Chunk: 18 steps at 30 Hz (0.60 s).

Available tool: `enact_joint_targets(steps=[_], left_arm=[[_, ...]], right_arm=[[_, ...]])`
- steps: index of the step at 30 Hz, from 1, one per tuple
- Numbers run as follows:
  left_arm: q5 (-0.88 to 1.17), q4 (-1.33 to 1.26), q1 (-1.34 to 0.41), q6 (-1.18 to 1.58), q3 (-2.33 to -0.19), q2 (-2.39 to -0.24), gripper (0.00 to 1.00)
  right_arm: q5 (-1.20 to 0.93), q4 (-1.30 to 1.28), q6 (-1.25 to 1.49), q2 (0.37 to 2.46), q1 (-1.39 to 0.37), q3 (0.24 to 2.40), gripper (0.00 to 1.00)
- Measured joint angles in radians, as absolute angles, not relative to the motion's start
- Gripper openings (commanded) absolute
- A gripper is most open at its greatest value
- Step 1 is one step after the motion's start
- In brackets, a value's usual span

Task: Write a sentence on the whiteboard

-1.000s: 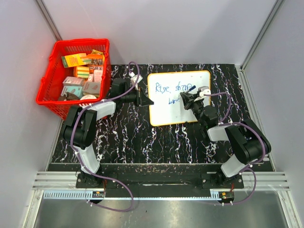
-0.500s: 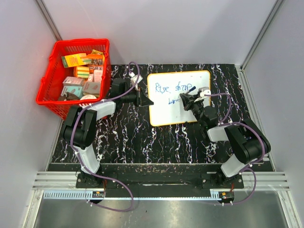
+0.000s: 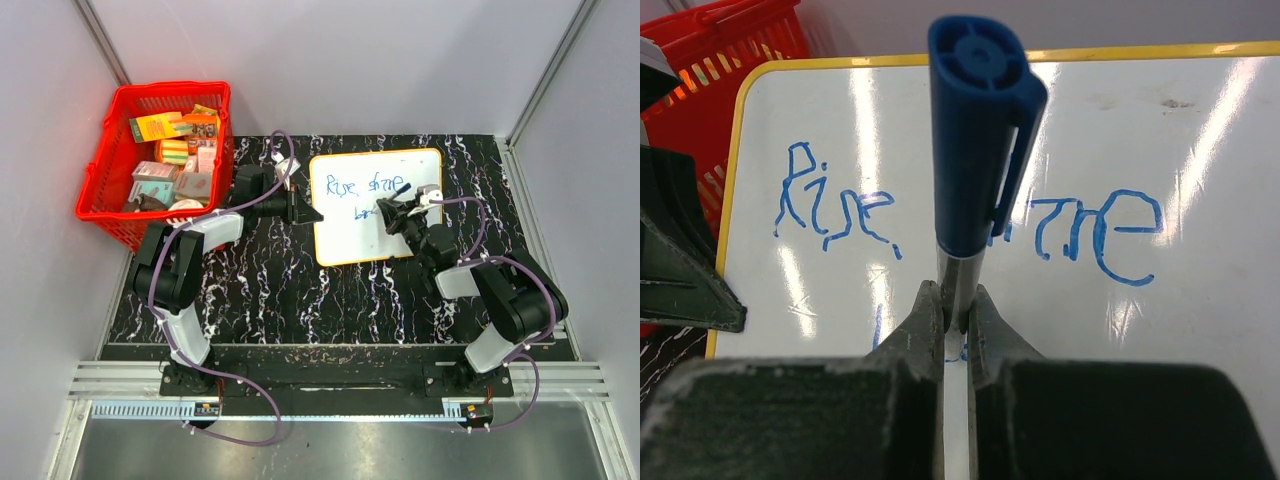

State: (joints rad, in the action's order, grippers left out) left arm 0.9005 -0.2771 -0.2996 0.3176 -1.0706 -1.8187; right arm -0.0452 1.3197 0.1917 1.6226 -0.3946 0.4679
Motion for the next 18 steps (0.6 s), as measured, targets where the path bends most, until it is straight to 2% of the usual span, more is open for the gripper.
enact_joint_targets(steps=[18], left_arm=[[0.9,-0.262,-0.295,0.317,-1.071,-1.819,0.0]], right_arm=[[0.046,1.336,0.176,1.64,-0.403,0.48,0.0]])
